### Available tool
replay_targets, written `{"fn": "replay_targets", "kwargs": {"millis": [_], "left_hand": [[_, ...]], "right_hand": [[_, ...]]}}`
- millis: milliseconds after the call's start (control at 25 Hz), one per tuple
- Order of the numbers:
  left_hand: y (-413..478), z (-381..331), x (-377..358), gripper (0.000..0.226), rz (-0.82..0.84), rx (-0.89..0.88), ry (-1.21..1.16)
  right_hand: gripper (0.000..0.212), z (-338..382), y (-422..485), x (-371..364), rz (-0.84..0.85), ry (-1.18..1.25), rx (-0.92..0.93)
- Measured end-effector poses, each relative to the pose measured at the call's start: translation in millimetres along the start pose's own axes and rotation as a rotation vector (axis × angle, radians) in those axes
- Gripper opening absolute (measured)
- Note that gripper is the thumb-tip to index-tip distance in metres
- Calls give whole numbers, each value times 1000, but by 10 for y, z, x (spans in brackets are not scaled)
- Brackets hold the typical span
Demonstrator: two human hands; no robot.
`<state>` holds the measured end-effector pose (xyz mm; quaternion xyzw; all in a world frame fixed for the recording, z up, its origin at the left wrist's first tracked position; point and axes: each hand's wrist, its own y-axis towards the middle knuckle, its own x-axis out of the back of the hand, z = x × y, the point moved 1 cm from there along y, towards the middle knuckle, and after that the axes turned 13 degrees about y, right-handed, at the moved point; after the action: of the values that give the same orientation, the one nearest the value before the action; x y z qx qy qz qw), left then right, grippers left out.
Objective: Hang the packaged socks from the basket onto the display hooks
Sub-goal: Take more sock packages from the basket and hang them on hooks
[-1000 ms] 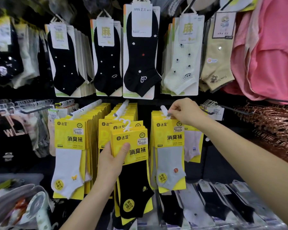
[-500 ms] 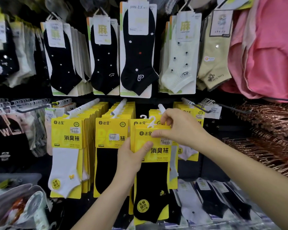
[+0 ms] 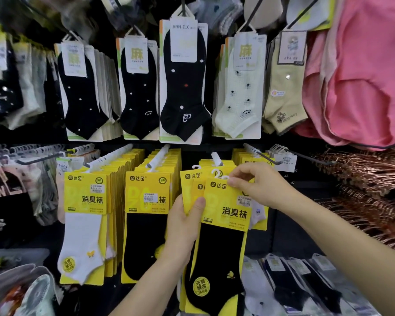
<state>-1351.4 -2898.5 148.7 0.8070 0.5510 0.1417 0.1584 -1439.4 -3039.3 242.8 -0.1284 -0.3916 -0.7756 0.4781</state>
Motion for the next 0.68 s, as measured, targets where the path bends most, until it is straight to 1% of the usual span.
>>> {"fn": "replay_targets", "kwargs": {"millis": [80, 160, 240, 320, 400, 480, 560, 680], "left_hand": [[8, -3, 14, 12, -25, -13, 21], [18, 1, 38, 13, -29, -37, 46], [40, 10, 67, 14, -31, -64, 76], [58, 11, 87, 17, -37, -86, 124], [62, 25, 113, 17, -58, -88, 159], [34, 58, 179, 16, -97, -67, 149], [15, 87, 283, 14, -139, -76, 141], [24, 103, 476, 13, -182, -104, 149]], "right_hand": [[8, 44, 22, 6, -8, 52, -3], [7, 87, 37, 28, 9, 198, -62], [8, 113, 49, 50, 41, 262, -108], [11, 113, 95, 82, 13, 243, -109], [12, 95, 191, 144, -102, 258, -97], [7, 65, 302, 192, -196, 278, -113], [3, 24, 391, 175, -199, 226, -140], [8, -26, 467, 44, -164, 168, -167]]}}
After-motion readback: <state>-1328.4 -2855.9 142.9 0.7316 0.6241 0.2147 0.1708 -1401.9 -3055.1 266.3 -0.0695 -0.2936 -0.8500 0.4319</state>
